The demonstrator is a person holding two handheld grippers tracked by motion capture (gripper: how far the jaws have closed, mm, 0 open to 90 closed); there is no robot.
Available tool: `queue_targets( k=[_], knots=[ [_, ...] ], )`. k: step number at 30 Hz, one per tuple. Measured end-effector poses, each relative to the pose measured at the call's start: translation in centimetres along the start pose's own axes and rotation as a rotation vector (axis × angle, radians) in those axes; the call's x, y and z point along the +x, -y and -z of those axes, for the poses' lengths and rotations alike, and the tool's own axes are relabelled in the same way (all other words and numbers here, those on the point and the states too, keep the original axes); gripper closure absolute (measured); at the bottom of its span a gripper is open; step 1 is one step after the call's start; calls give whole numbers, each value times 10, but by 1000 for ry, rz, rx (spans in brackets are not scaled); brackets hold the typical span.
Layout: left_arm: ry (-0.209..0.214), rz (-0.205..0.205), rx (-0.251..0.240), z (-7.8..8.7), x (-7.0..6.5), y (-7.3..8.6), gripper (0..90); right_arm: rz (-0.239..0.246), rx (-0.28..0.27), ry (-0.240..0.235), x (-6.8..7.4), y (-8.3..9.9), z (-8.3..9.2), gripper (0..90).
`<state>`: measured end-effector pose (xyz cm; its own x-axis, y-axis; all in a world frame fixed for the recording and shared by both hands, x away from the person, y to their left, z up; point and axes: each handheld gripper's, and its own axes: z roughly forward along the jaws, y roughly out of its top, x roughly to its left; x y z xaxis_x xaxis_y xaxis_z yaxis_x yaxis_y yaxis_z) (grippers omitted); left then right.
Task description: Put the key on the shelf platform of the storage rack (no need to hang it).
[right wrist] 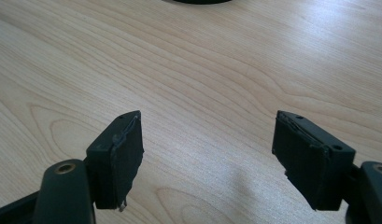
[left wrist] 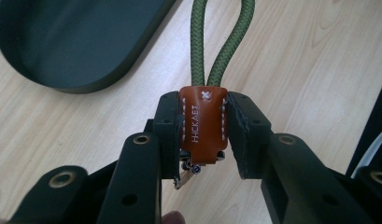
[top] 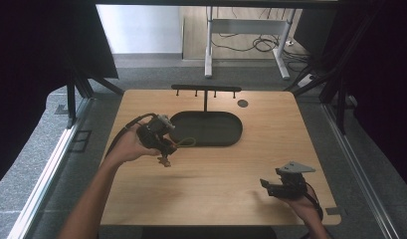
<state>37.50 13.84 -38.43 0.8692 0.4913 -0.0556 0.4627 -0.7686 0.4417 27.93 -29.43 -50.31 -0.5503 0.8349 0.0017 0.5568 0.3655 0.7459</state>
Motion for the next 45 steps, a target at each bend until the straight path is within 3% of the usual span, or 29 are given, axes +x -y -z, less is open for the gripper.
queue_targets(
  k=[22, 36, 45],
  knots=[
    [1, 15, -16, 8, 26, -25, 668, -10, 3, 5, -2, 1, 0, 258],
    [63, 14, -53, 6, 40, -40, 668, -10, 8, 12, -1, 1, 1, 258],
    [55, 21, -57, 7, 48, -52, 668, -12, 13, 13, -2, 2, 0, 258]
  ],
)
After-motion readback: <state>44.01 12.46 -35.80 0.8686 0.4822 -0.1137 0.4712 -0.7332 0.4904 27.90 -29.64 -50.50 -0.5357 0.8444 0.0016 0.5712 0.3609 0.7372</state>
